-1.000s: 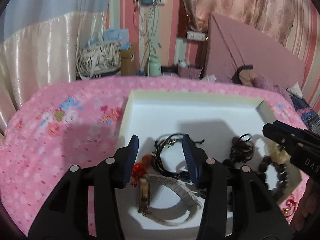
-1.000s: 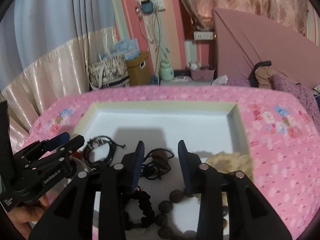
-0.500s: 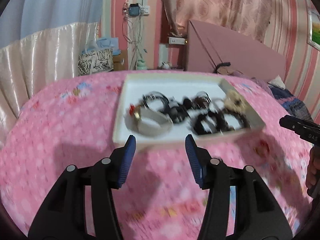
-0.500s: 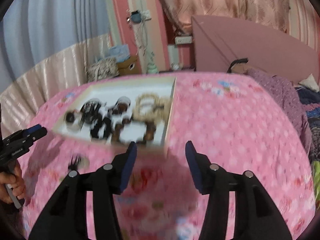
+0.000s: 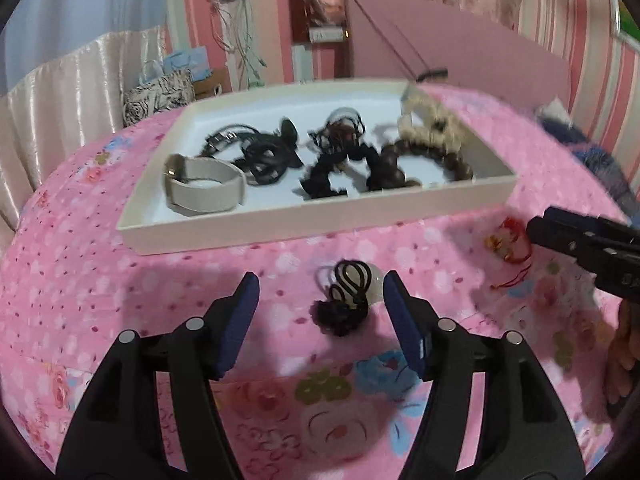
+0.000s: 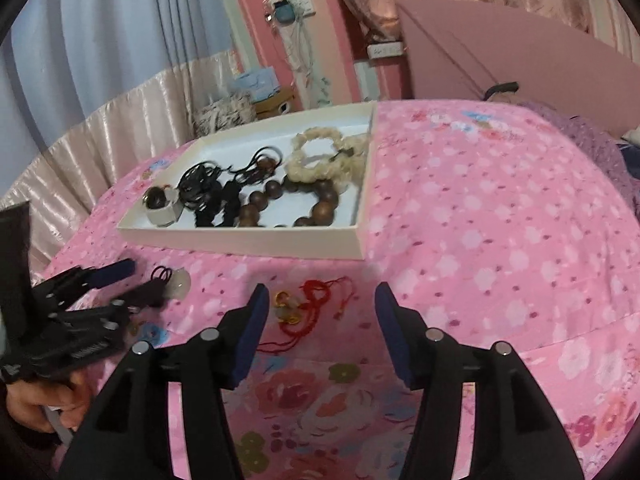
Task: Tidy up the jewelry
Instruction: 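Withdraw both grippers toward the black earbuds and red string charm, then grasp the black earbuds with the left gripper while the right grasps the red string charm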
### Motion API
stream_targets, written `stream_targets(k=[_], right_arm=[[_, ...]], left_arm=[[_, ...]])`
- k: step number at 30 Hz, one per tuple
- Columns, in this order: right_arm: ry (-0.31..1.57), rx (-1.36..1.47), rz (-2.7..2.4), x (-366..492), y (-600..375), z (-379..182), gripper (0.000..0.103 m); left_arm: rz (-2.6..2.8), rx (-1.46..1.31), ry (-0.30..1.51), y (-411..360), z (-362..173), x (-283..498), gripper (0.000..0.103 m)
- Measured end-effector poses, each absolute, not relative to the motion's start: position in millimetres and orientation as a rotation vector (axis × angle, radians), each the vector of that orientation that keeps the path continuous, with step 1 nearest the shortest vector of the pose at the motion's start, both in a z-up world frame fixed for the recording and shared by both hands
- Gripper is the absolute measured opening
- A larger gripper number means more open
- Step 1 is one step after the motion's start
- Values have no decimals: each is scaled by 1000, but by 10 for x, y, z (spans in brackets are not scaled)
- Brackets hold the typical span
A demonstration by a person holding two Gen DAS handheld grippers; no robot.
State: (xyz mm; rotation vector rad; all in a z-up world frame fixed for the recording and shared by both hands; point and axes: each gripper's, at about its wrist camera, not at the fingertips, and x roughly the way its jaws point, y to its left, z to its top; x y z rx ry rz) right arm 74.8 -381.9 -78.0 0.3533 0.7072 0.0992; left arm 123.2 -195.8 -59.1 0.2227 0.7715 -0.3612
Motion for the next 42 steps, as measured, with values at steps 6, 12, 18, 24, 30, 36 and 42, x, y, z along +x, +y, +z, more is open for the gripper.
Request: stream_targets(k=[6, 12, 18, 24, 30, 36, 42], right_arm=[[765, 279, 69, 884, -3641, -810, 55], [819, 236, 39, 938, -3582, -870, 47], [820, 248, 46, 942, -3613, -883, 13], [755, 307, 21, 855, -3714, -831, 10], [671, 233, -37, 751, -3602, -691, 10], [625, 311, -26, 682, -3754, -657, 10], [575, 357, -69, 592, -3829, -632, 10]], left_arm=[[-373, 260, 812, -2061, -666, 1275, 64], [-384, 285, 811, -2116, -688, 1266, 40], [-386, 279, 806, -2121, -685, 1269, 37], [-387, 223, 779, -2021, -634, 1249, 35], [-360, 202, 667, -1933, -493, 1094, 4], [-373, 150, 639, -1840, -434, 1067, 1], [-434, 16, 629, -1605, -389, 1080, 1]])
